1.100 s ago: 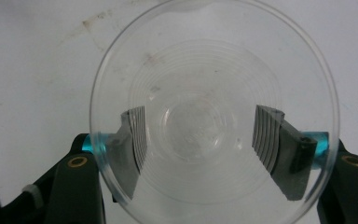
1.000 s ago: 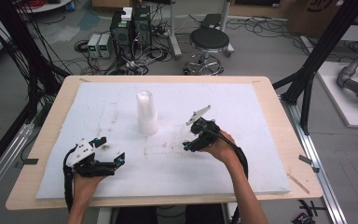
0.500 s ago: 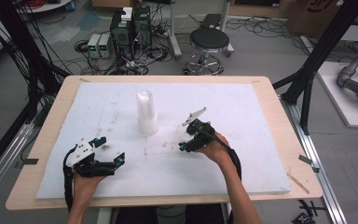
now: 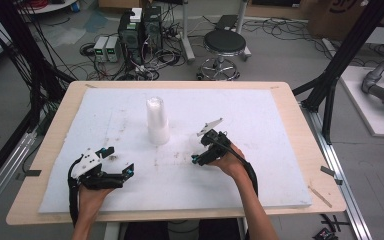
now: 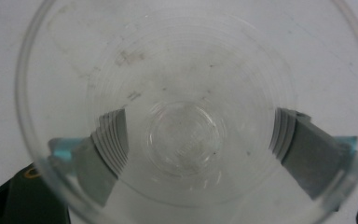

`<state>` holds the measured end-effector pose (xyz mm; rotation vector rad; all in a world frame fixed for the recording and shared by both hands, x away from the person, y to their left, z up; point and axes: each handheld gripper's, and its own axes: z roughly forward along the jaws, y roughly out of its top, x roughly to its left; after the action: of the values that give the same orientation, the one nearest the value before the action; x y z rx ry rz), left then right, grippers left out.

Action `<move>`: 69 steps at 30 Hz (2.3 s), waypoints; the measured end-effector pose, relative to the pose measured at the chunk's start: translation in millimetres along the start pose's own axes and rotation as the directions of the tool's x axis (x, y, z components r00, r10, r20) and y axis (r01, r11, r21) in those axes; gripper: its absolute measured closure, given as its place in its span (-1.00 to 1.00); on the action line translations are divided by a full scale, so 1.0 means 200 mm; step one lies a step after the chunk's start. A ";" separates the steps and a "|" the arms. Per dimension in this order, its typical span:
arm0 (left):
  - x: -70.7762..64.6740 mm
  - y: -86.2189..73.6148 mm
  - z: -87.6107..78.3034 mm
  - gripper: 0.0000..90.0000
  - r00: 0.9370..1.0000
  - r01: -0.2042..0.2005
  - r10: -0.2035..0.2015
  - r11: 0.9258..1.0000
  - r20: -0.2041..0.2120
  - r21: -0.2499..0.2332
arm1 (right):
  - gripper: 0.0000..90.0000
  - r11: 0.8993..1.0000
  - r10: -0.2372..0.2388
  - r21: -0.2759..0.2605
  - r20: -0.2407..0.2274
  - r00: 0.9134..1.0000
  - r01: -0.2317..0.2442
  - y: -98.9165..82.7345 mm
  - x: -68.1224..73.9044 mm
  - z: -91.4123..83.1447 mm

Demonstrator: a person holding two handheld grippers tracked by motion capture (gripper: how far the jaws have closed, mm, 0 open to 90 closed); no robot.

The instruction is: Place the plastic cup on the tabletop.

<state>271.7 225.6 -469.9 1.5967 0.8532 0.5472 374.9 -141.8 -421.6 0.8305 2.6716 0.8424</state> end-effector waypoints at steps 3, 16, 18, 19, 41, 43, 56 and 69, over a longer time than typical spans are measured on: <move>0.00 0.00 0.00 -0.96 1.000 -0.002 0.002 1.000 -0.001 0.000 | -0.59 0.999 0.008 -0.033 0.004 1.000 -0.008 -0.02 0.00 -0.01; 0.00 0.00 0.00 -0.96 1.000 0.007 -0.007 1.000 -0.010 -0.006 | -0.59 0.949 0.077 -0.309 0.063 0.995 -0.054 -0.35 0.04 -0.19; 0.00 0.00 0.00 -0.96 1.000 0.008 -0.008 1.000 -0.011 -0.006 | -0.59 0.938 0.082 -0.343 0.077 0.994 -0.051 -0.41 0.05 -0.21; 0.00 0.00 0.00 -0.96 1.000 0.009 -0.009 1.000 -0.012 -0.006 | -0.59 0.931 0.082 -0.362 0.084 0.993 -0.047 -0.44 0.05 -0.21; 0.00 -0.01 -0.02 -0.96 1.000 0.008 -0.009 0.999 -0.022 -0.037 | -0.59 0.839 0.225 -0.532 0.146 0.963 -0.115 -0.66 0.02 -0.28; 0.00 -0.01 -0.02 -0.96 1.000 0.010 -0.010 0.999 -0.020 -0.038 | -0.59 0.839 0.217 -0.534 0.152 0.964 -0.104 -0.66 0.03 -0.28; 0.01 -0.01 -0.03 -0.96 1.000 0.014 -0.015 0.999 -0.016 -0.052 | -0.59 0.834 0.222 -0.539 0.140 0.965 -0.113 -0.67 0.03 -0.28; 0.00 -0.01 -0.03 -0.96 1.000 0.008 -0.009 0.998 -0.024 -0.057 | -0.59 0.836 0.223 -0.536 0.137 0.965 -0.117 -0.67 0.02 -0.28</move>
<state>267.1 229.1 -471.4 1.5364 0.8549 0.5811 290.5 -255.4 -454.0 0.9508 2.0551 1.3726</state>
